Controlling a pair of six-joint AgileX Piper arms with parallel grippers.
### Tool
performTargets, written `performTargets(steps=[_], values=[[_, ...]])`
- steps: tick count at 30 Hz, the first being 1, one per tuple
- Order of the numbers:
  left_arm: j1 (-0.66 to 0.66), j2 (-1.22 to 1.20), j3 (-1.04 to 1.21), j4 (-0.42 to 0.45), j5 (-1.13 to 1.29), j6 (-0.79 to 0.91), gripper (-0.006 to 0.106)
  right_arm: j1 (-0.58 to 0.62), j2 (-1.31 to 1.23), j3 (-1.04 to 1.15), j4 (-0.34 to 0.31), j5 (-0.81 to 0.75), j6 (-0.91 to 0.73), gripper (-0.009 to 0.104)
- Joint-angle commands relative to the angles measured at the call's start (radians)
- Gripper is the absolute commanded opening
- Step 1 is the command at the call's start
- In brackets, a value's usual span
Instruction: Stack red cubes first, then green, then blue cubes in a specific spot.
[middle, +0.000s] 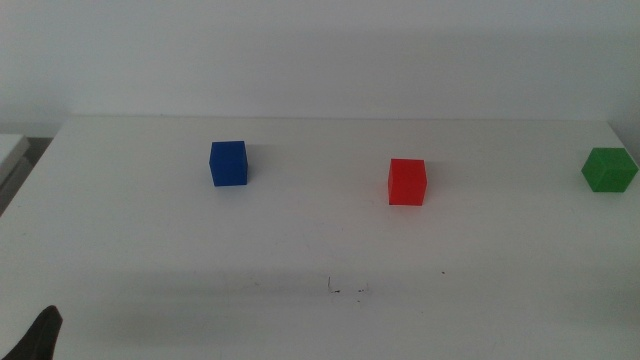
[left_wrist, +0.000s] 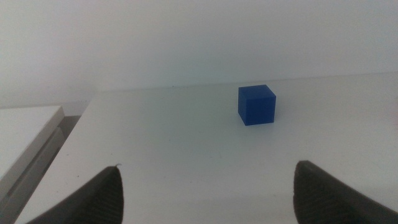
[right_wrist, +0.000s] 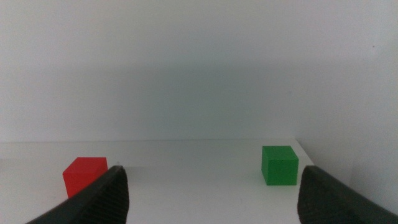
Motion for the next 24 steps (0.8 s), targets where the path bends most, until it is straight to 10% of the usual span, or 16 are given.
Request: performTargets(steps=[1,6,14,24], values=[[0.001,-0.002,0.0,0.0,-0.012,-0.002,0.094,-0.003,-0.003,-0.007,0.005,-0.004,0.001,0.092],[0.001,-0.002,0.0,0.0,-0.012,-0.002,0.094,-0.003,0.188,-0.187,0.011,0.085,0.058,0.092],[0.001,-0.002,0.0,0.0,-0.012,-0.006,0.094,-0.003,0.599,-0.656,0.023,0.713,0.058,0.092],[0.001,-0.002,0.0,0.0,-0.012,-0.002,0.094,-0.003,0.722,-0.725,0.093,0.742,0.076,0.092]])
